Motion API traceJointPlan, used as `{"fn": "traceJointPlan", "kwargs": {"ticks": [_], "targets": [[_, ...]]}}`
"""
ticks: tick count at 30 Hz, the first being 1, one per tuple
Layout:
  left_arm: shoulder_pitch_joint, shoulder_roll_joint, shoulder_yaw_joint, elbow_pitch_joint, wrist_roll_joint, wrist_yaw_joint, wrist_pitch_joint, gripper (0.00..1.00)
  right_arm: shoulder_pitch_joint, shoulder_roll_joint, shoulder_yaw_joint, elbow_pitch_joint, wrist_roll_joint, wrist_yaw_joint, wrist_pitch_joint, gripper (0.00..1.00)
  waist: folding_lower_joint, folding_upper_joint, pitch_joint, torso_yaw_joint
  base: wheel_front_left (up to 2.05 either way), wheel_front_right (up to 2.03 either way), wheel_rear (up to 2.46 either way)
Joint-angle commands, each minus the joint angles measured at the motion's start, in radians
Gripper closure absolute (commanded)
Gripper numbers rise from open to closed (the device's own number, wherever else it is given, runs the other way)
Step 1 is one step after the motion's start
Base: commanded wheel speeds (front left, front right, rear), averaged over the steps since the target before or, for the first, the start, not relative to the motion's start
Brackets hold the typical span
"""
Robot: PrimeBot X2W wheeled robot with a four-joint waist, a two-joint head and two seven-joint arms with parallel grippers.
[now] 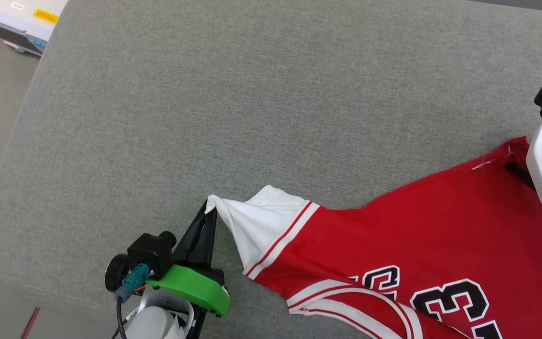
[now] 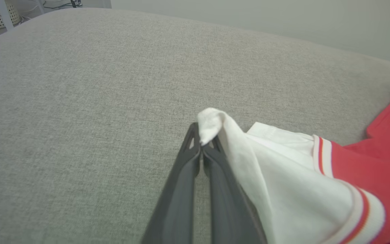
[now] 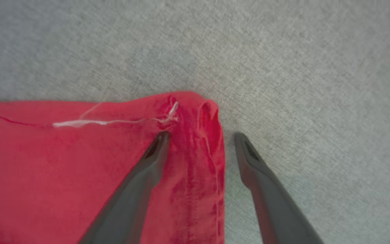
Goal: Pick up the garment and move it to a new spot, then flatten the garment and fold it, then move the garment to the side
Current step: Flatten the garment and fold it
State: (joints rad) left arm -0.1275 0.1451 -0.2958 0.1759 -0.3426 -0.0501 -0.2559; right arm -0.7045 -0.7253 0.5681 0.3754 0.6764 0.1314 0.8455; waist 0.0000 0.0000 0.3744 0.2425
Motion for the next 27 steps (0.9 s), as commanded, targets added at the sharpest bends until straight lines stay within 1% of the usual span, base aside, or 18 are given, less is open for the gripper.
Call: {"fn": "traceJointPlan", "kwargs": {"ticks": [1, 3, 4, 5, 10, 16, 21, 27], "targets": [[-0.021, -0.008, 0.0, -0.003, 0.009, -0.006, -0.006, 1.0, 0.015, 0.013, 0.037, 0.035, 0.014, -0.001, -0.003, 0.0, 0.0, 0.0, 0.008, 0.009, 0.0, 0.0, 0.0], [-0.02, -0.01, 0.001, 0.0, 0.01, -0.007, -0.006, 1.0, 0.026, 0.012, 0.08, 0.06, 0.047, -0.001, -0.003, 0.0, 0.0, 0.0, 0.005, 0.01, 0.0, 0.0, 0.0], [-0.019, -0.01, 0.003, 0.001, 0.011, -0.007, -0.006, 1.0, 0.025, 0.012, 0.09, 0.064, 0.06, -0.001, -0.015, 0.63, 0.0, 0.0, 0.002, 0.008, 0.0, 0.0, 0.0], [-0.018, -0.011, 0.005, 0.003, 0.01, -0.007, -0.006, 1.0, 0.024, 0.012, 0.1, 0.066, 0.071, -0.001, -0.029, 1.0, 0.0, 0.0, -0.001, 0.005, 0.0, 0.0, 0.0], [-0.005, -0.004, 0.015, 0.01, 0.014, -0.008, -0.006, 1.0, -0.006, 0.006, 0.116, 0.066, 0.126, -0.001, -0.147, 1.0, 0.0, 0.0, -0.044, -0.019, 0.0, 0.0, 0.0], [-0.008, 0.032, 0.032, -0.004, 0.016, -0.011, -0.003, 1.0, -0.028, -0.016, 0.096, 0.019, 0.185, -0.001, -0.3, 1.0, 0.0, 0.0, -0.131, -0.058, 0.0, 0.0, 0.0], [-0.05, 0.092, 0.05, -0.056, 0.034, -0.014, 0.021, 1.0, -0.019, -0.04, 0.068, -0.054, 0.227, -0.001, -0.391, 1.0, 0.0, 0.0, -0.186, -0.094, 0.0, 0.0, 0.0], [-0.178, 0.156, 0.057, -0.139, 0.055, -0.031, 0.073, 1.0, -0.027, -0.061, 0.017, -0.155, 0.233, -0.001, -0.478, 1.0, 0.0, 0.0, -0.217, -0.132, 0.0, 0.0, 0.0]]}}
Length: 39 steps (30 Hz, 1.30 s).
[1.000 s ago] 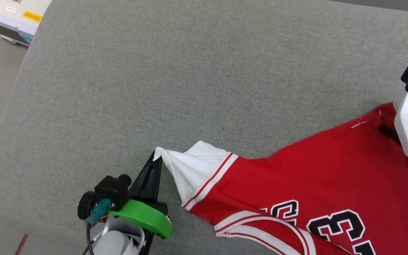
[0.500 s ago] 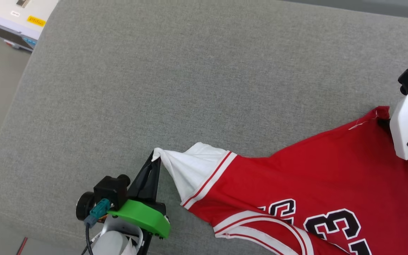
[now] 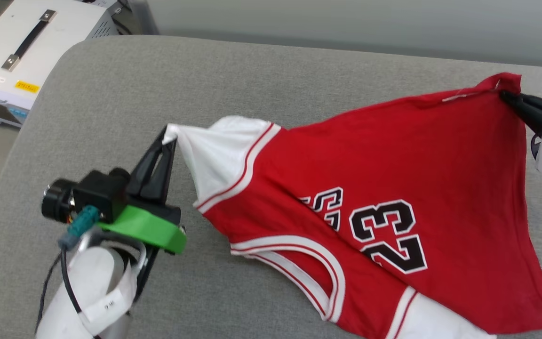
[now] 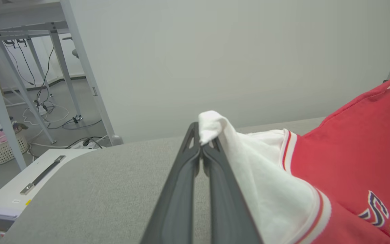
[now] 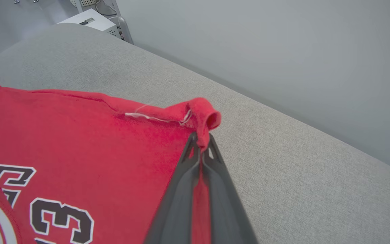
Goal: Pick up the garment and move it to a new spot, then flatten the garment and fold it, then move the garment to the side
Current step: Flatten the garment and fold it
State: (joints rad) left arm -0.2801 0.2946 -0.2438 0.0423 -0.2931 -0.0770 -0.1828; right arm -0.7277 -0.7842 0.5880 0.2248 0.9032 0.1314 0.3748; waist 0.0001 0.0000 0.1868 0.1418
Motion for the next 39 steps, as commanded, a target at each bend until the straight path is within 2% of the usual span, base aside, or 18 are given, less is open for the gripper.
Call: {"fn": "traceJointPlan", "kwargs": {"ticks": [1, 9, 16, 21, 29, 34, 39], "targets": [[-0.051, 0.015, 0.006, -0.016, 0.006, -0.008, 0.008, 1.0, -0.008, -0.003, -0.012, -0.018, 0.006, -0.001, -0.017, 1.0, -0.0001, 0.0, -0.032, -0.037, 0.0, 0.0, 0.0], [-0.328, 0.085, -0.014, -0.048, -0.008, -0.041, 0.085, 1.0, -0.041, 0.004, -0.119, -0.121, -0.025, -0.001, -0.081, 1.0, -0.0001, 0.0, -0.037, -0.074, 0.0, 0.0, 0.0], [-0.585, 0.107, -0.054, -0.007, -0.047, -0.051, 0.121, 1.0, -0.098, 0.029, -0.224, -0.184, -0.073, -0.001, -0.08, 1.0, -0.0001, 0.0, 0.001, -0.095, 0.0, 0.0, 0.0], [-0.804, 0.102, -0.103, 0.07, -0.068, -0.053, 0.143, 1.0, -0.187, 0.053, -0.278, -0.187, -0.132, -0.001, -0.043, 1.0, -0.0001, 0.0, 0.077, -0.103, 0.0, 0.0, 0.0], [-1.231, 0.12, -0.202, 0.263, -0.13, -0.053, 0.165, 1.0, -0.485, 0.126, -0.286, -0.073, -0.221, -0.001, -0.009, 1.0, -0.0001, 0.0, 0.251, -0.143, 0.0, 0.0, 0.0], [-1.467, 0.124, -0.245, 0.374, -0.152, -0.054, 0.135, 1.0, -0.729, 0.175, -0.258, 0.061, -0.299, -0.001, -0.058, 1.0, -0.0001, 0.0, 0.34, -0.165, 0.0, 0.0, 0.0], [-1.6, 0.129, -0.265, 0.408, -0.147, -0.054, 0.124, 1.0, -0.914, 0.207, -0.233, 0.197, -0.353, -0.001, -0.133, 1.0, -0.0001, 0.0, 0.39, -0.174, 0.0, 0.0, 0.0]]}}
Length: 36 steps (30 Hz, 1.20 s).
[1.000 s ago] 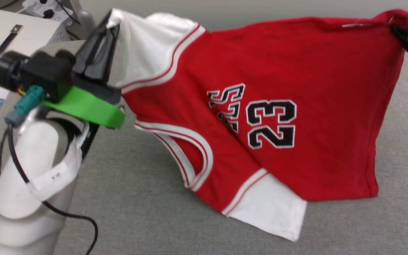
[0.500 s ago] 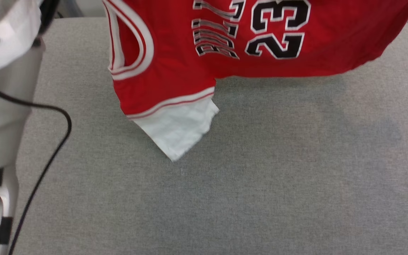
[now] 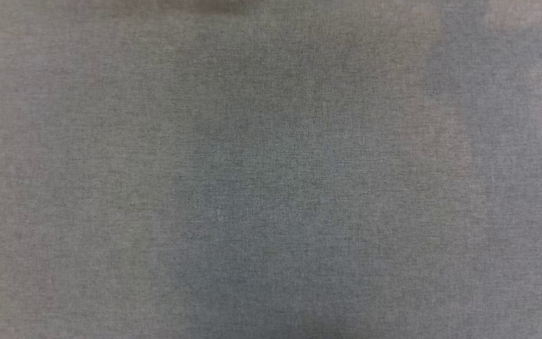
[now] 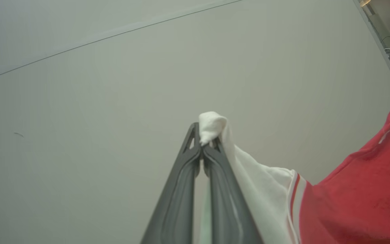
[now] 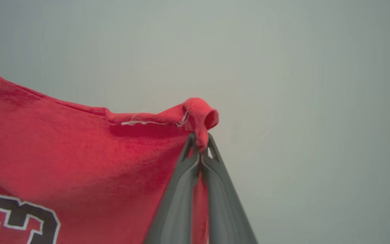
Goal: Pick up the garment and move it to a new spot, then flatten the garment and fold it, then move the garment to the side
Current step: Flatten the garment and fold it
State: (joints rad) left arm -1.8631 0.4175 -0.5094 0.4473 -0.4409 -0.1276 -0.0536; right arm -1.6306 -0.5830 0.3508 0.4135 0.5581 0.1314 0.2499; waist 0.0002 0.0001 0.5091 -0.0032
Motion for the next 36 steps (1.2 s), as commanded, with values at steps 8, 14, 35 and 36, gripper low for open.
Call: {"fn": "traceJointPlan", "kwargs": {"ticks": [8, 14, 35, 36], "targets": [[-0.062, 0.027, -0.007, 0.038, -0.005, -0.003, -0.01, 1.0, -0.165, 0.047, 0.081, 0.196, -0.015, -0.001, -0.103, 1.0, -0.0002, -0.0001, 0.119, -0.031, 0.0, 0.0, 0.0], [0.01, 0.054, -0.031, 0.08, -0.032, -0.003, -0.05, 1.0, -0.139, 0.057, 0.175, 0.286, 0.026, -0.001, -0.16, 1.0, -0.0002, -0.0001, 0.144, -0.031, 0.0, 0.0, 0.0], [0.652, 0.119, -0.136, -0.007, -0.132, 0.062, -0.17, 1.0, 0.336, 0.008, 0.529, 0.27, 0.297, -0.001, -0.339, 1.0, -0.0002, -0.0001, -0.08, 0.0, 0.0, 0.0, 0.0], [0.704, 0.122, -0.135, -0.022, -0.146, 0.071, -0.174, 1.0, 0.372, -0.001, 0.542, 0.257, 0.313, -0.001, -0.344, 1.0, -0.0002, -0.0001, -0.1, 0.0, 0.0, 0.0, 0.0]]}}
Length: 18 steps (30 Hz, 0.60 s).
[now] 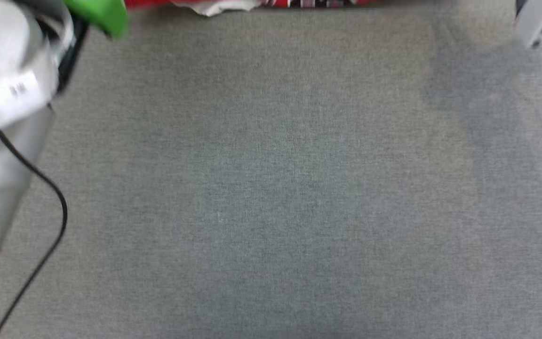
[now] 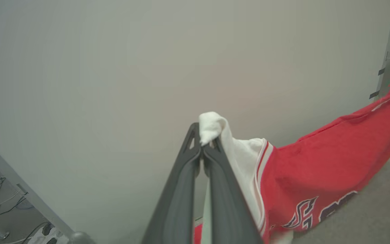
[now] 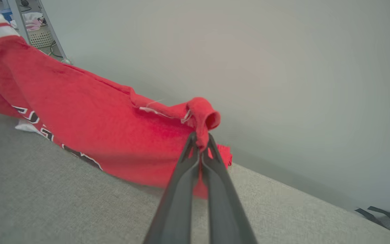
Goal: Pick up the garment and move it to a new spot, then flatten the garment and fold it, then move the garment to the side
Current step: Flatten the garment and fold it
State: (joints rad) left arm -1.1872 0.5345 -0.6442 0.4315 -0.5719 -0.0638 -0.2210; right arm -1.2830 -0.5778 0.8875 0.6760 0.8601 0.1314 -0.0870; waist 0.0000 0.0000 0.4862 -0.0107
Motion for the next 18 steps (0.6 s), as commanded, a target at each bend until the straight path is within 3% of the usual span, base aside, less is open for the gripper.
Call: {"fn": "traceJointPlan", "kwargs": {"ticks": [1, 8, 18], "targets": [[0.068, 0.009, -0.001, -0.018, -0.023, 0.014, -0.01, 1.0, 0.053, -0.015, 0.016, -0.016, 0.021, -0.001, -0.01, 1.0, 0.0, 0.0, -0.093, 0.008, 0.0, 0.0, 0.0], [0.432, 0.045, -0.011, -0.133, -0.094, 0.085, -0.027, 1.0, 0.308, -0.069, 0.083, -0.092, 0.093, -0.001, -0.041, 1.0, 0.0, 0.0, -0.213, 0.014, 0.0, 0.0, 0.0], [0.914, 0.105, 0.008, -0.283, -0.205, 0.194, -0.037, 1.0, 0.628, -0.096, 0.118, -0.154, 0.153, -0.001, -0.071, 1.0, 0.0, 0.0, -0.38, 0.003, 0.0, 0.0, 0.0]]}}
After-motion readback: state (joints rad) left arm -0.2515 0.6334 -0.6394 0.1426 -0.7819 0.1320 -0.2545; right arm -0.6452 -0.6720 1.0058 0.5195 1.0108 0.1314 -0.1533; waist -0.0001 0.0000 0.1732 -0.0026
